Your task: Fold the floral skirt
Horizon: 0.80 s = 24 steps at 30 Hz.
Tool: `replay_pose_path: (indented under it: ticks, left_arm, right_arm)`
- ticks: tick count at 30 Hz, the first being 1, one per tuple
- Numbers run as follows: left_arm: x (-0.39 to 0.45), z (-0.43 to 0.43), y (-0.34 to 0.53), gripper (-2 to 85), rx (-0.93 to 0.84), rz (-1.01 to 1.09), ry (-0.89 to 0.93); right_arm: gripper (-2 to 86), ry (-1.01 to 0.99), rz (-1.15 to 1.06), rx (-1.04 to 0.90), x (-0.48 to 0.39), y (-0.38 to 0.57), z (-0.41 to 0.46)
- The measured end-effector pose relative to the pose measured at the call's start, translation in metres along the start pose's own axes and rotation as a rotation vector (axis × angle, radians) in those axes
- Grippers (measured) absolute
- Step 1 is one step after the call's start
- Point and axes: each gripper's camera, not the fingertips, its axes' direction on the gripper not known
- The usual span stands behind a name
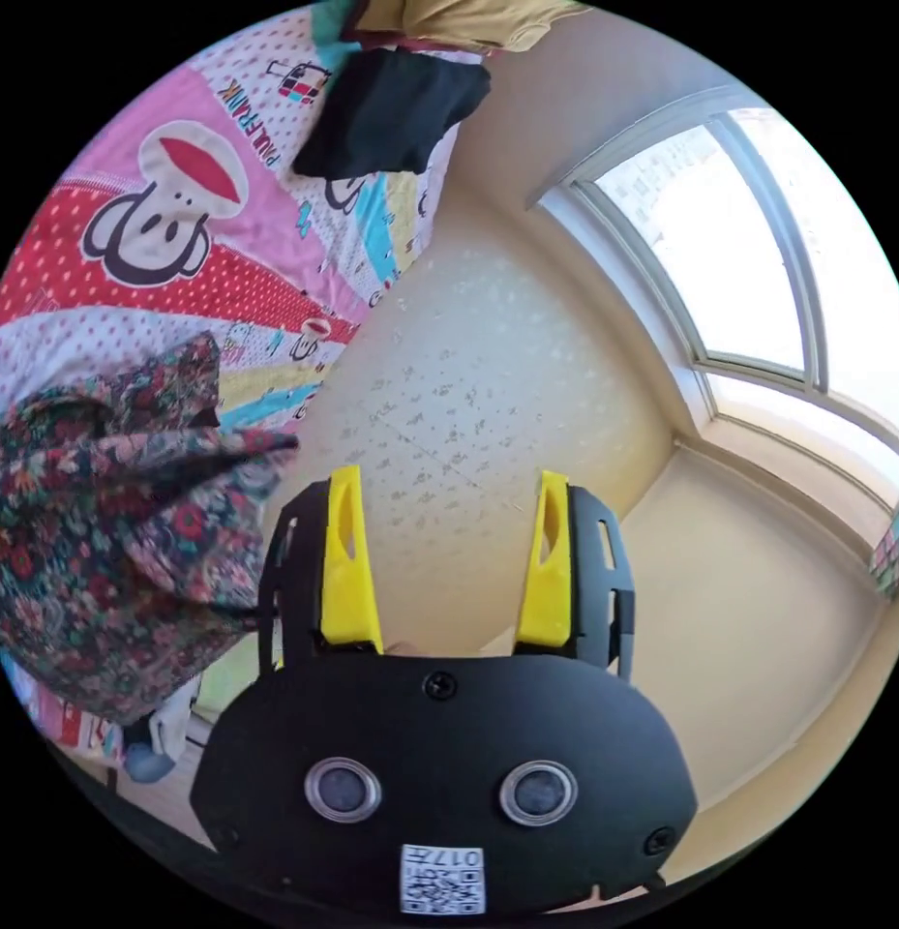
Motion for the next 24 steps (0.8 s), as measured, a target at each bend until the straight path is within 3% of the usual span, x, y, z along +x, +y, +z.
replay_pose_path:
  ticks: [1,3,5,8,9,12,14,16,19,21,24]
  left_arm:
    - [-0.006,-0.001,0.004,21.2,0.022,0.005,0.026]
    - [-0.029,-0.006,0.016,20.5,-0.039,0.038,0.138]
    - [-0.041,-0.016,0.023,18.8,-0.211,0.098,0.135]
    - [-0.062,-0.061,0.045,16.7,-0.348,0.165,-0.192]
    - [-0.074,-0.082,0.052,16.5,-0.356,0.148,-0.281]
    - [-0.104,-0.116,0.061,14.5,-0.329,0.067,-0.272]
    - [-0.111,-0.116,0.061,13.7,-0.298,0.091,-0.285]
    - [-0.115,-0.098,0.058,13.5,-0.323,0.132,-0.335]
    - [-0.127,-0.049,0.056,12.8,-0.452,0.193,-0.515]
    - [-0.139,-0.009,0.067,11.5,-0.674,0.291,-0.725]
    - [-0.162,0.000,0.088,10.8,-0.819,0.346,-0.818]
  right_arm:
    - [8.5,-0.049,0.009,0.152,0.009,0.013,-0.017]
    - [9.6,-0.032,0.025,0.121,0.023,0.022,-0.027]
    - [10.6,0.065,-0.002,-0.235,0.041,0.031,-0.033]
    - [10.0,0.242,0.070,-0.432,0.072,0.071,-0.085]
    - [9.8,0.242,0.098,-0.424,0.078,0.078,-0.101]
    - [8.9,0.175,0.196,-0.214,0.091,0.105,-0.185]
    - [8.6,0.142,0.200,-0.006,0.084,0.124,-0.235]
    - [8.7,0.146,0.187,0.065,0.076,0.133,-0.254]
    - [9.2,0.226,0.194,0.073,0.067,0.144,-0.262]
    - [9.6,0.274,0.191,0.045,0.065,0.148,-0.260]
    - [10.3,0.343,0.192,0.029,0.069,0.156,-0.256]
